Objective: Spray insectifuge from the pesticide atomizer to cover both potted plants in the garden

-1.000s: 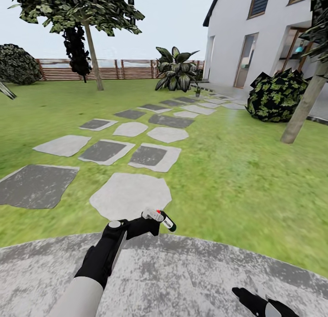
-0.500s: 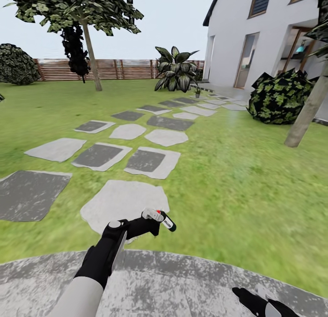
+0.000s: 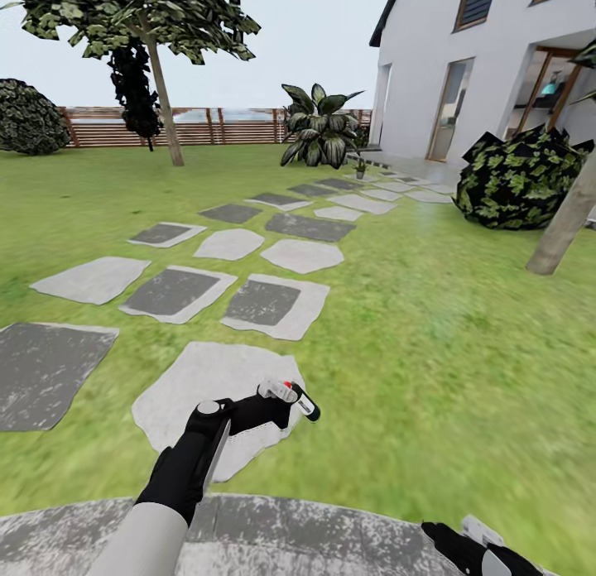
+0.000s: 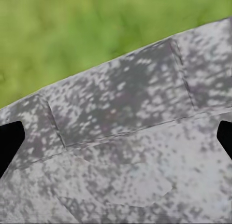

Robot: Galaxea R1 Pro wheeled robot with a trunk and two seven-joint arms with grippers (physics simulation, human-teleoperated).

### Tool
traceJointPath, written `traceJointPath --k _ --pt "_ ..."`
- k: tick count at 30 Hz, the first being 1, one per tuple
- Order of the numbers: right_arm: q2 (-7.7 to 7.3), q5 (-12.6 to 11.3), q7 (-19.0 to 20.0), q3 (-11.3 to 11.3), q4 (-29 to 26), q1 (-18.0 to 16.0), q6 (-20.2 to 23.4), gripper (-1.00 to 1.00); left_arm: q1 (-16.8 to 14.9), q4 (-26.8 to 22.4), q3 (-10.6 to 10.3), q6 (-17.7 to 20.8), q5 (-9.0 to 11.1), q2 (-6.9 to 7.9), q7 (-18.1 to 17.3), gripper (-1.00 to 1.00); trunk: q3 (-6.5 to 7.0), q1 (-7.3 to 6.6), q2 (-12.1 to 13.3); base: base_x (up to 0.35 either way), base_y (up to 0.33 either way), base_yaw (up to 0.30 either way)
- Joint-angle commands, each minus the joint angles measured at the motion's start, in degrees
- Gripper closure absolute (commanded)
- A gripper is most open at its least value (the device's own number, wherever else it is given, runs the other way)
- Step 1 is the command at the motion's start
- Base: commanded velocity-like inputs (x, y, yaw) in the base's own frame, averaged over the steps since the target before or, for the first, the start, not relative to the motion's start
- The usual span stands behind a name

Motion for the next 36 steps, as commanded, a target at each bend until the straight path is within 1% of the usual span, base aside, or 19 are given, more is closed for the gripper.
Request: traceJointPath --k 1,10,14,16,18,19,21,22,24,25,26,27,28,29,30,31,32,33,36 --pt "0.02 0.5 0.3 -0.5 -0.1 0.0 0.3 -1.00 0.0 -0.1 0.1 0.4 -0.2 -0.03 -0.3 1.00 -0.05 0.02 0.0 0.340 0.000 0.000" --pt "-0.02 0.4 0.2 -0.5 -0.4 0.0 0.2 -1.00 0.0 -0.1 0.0 0.4 -0.2 -0.03 -0.3 1.00 -0.05 0.02 0.0 0.340 0.000 0.000" --pt "-0.49 0.1 0.3 -1.0 -1.1 0.0 -1.8 -1.00 0.0 -0.1 0.0 0.4 -0.2 -0.03 -0.3 1.00 -0.05 0.02 0.0 0.340 0.000 0.000" --pt "-0.95 -0.4 0.4 -1.3 -2.9 0.0 -2.2 -1.00 0.0 -0.1 0.0 0.4 -0.2 -0.03 -0.3 1.00 -0.05 0.02 0.0 0.340 0.000 0.000" --pt "-1.20 -2.2 0.4 -1.6 -10.9 -0.1 -2.3 -1.00 0.0 -0.1 0.1 0.4 -0.1 -0.03 -0.3 1.00 -0.05 0.02 0.0 0.339 0.000 0.000" --pt "-1.20 -4.0 0.4 -1.6 -18.0 -0.1 -2.4 -1.00 0.0 -0.1 0.1 0.4 -0.1 -0.03 -0.3 1.00 -0.05 0.02 0.0 0.339 0.000 0.000" --pt "-1.18 -7.3 0.5 -1.6 -27.4 -0.1 -2.2 -1.00 0.0 -0.1 0.1 0.4 -0.2 -0.03 -0.3 1.00 -0.05 0.02 0.0 0.339 0.000 0.000" --pt "-1.15 -10.0 0.6 -1.4 -34.4 -0.1 -1.5 -1.00 0.0 -0.1 0.2 0.4 -0.2 -0.03 -0.3 1.00 -0.05 0.02 0.0 0.340 0.000 0.000" --pt "-1.09 -12.3 0.7 -1.1 -42.7 -0.1 1.0 -1.00 0.0 -0.2 0.2 0.4 -0.2 -0.03 -0.2 1.00 -0.05 0.02 0.0 0.339 0.000 0.000" --pt "-1.04 -12.8 0.7 -0.9 -45.9 -0.1 3.7 -1.00 0.0 -0.2 0.2 0.4 -0.3 -0.03 -0.2 1.00 -0.05 0.02 0.0 0.339 0.000 0.000" --pt "-0.98 -13.2 0.8 0.1 -48.9 -0.1 8.2 -1.00 0.0 -0.2 0.3 0.4 -0.3 -0.03 -0.1 1.00 -0.05 0.02 0.0 0.339 0.000 0.000" --pt "-0.98 -13.4 0.7 3.7 -50.4 -0.1 13.2 -1.00 0.0 -0.2 0.4 0.4 -0.3 0.08 -0.1 1.00 -0.05 0.02 0.0 0.339 0.000 0.000" --pt "-1.02 -13.5 0.7 7.1 -51.0 -0.1 16.1 -1.00 0.0 -0.2 0.5 0.4 -0.3 0.16 -0.1 1.00 -0.05 0.02 0.0 0.339 0.000 0.000" --pt "-1.14 -13.5 0.7 11.2 -51.3 -0.1 18.7 -1.00 0.0 -0.3 0.5 0.4 -0.3 0.21 -0.1 1.00 -0.05 0.02 0.0 0.339 0.000 0.000" --pt "-1.28 -13.5 0.6 17.8 -51.7 -0.1 21.6 -1.00 0.0 -0.3 0.6 0.4 -0.3 0.25 -0.1 1.00 -0.05 0.02 0.0 0.339 0.000 0.000" --pt "-1.35 -13.4 0.6 22.1 -51.8 -0.1 22.9 -1.00 -0.1 -0.4 0.6 0.4 -0.3 0.30 -0.1 1.00 -0.05 0.02 0.0 0.339 0.000 0.000" --pt "-1.39 -13.3 0.6 27.4 -51.9 -0.1 24.0 -1.00 -0.1 -0.4 0.6 0.4 -0.3 0.32 -0.1 1.00 -0.05 0.02 0.0 0.339 0.000 0.000" --pt "-1.39 -13.3 0.7 30.5 -52.1 -0.1 24.5 -1.00 -0.1 -0.5 0.6 0.4 -0.3 0.31 -0.1 1.00 -0.05 0.02 0.0 0.339 0.000 0.000" --pt "-1.52 -13.5 0.8 33.0 -52.3 -0.1 25.2 -1.00 -0.2 -0.5 0.6 0.4 -0.3 0.30 0.0 1.00 -0.05 0.02 0.0 0.339 0.000 0.000"
